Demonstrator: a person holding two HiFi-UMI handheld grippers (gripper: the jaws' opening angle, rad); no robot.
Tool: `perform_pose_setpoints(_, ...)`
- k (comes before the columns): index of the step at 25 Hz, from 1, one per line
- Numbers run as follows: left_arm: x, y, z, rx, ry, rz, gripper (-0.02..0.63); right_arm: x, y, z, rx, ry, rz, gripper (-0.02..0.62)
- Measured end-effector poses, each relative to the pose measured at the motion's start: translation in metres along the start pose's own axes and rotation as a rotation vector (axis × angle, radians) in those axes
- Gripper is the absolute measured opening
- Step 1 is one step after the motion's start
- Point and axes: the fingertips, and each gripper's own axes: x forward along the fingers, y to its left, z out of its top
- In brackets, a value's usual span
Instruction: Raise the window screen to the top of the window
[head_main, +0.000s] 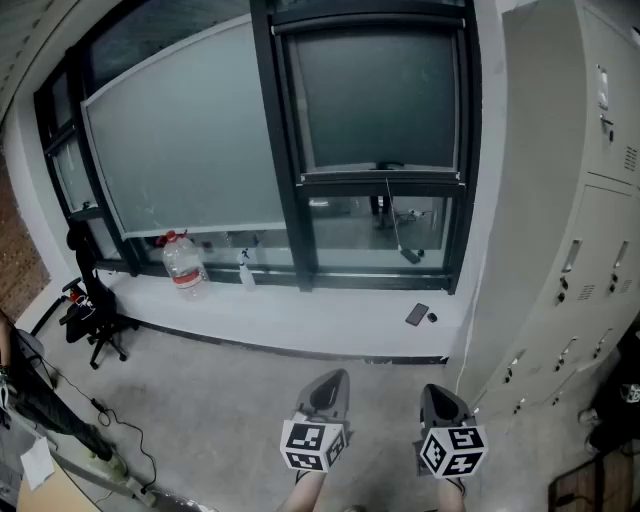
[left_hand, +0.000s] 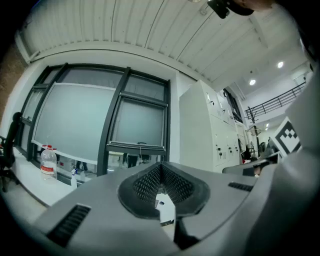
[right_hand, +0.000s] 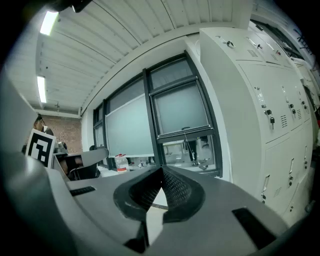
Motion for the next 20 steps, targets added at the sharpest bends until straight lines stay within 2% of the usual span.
perform_pose_setpoints(13, 0.006, -0.021, -0.012, 0.0, 0.021, -0.001, 0.002, -0.011, -0.017, -0.002, 0.022, -0.011, 0.023, 0.003)
perform_pose_setpoints(17, 0.009, -0.026, -0.019, -0.003, 0.025, 0.001, 0.002, -0.015, -0.018, -0.005, 0.023, -0.016, 0.081, 0.003)
perform_pose_setpoints(20, 0.017, -0.026, -0.027, -0.011, 0.037, 0.011, 0.002, -0.01, -0.026, -0.007, 0.026, -0.009, 0.088, 0.003)
